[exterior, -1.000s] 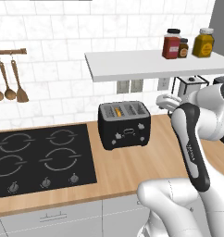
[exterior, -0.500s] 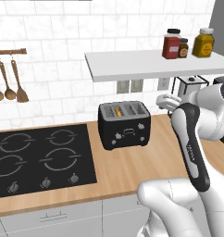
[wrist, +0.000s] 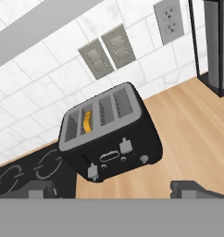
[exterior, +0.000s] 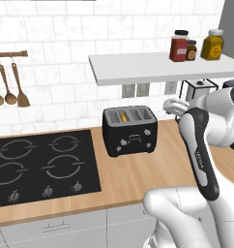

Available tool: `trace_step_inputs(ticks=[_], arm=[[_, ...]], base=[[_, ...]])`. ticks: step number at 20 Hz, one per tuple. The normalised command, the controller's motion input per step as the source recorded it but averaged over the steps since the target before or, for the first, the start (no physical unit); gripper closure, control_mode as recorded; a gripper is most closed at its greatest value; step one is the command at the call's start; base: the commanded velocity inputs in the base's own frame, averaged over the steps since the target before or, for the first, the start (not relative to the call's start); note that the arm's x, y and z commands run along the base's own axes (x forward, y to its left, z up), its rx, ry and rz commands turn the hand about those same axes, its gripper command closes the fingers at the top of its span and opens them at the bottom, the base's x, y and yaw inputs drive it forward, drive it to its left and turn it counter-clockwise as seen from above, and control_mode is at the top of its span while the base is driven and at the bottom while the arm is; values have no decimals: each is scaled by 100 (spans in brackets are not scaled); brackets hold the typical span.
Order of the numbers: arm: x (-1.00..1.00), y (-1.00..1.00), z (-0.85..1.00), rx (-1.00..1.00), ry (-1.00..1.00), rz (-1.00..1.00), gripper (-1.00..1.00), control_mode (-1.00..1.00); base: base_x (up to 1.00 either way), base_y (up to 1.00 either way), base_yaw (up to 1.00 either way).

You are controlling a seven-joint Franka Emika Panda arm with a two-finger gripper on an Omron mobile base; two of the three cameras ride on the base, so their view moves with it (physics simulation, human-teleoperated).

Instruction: Start the toaster. Once the lever pops up, take the bread to the plate on the dining counter.

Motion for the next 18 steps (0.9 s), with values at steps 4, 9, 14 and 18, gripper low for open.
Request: trace_step_inputs(ticks=[4, 9, 14, 18], arm=[[0, 0, 0, 0, 0, 0, -100, -100], [0, 0, 0, 0, 0, 0, -100, -100], [0, 0, 0, 0, 0, 0, -100, -100], [0, 0, 0, 0, 0, 0, -100, -100]], base=[[0, 0, 0], [0, 0, 0], [0, 0, 0], [0, 0, 0]])
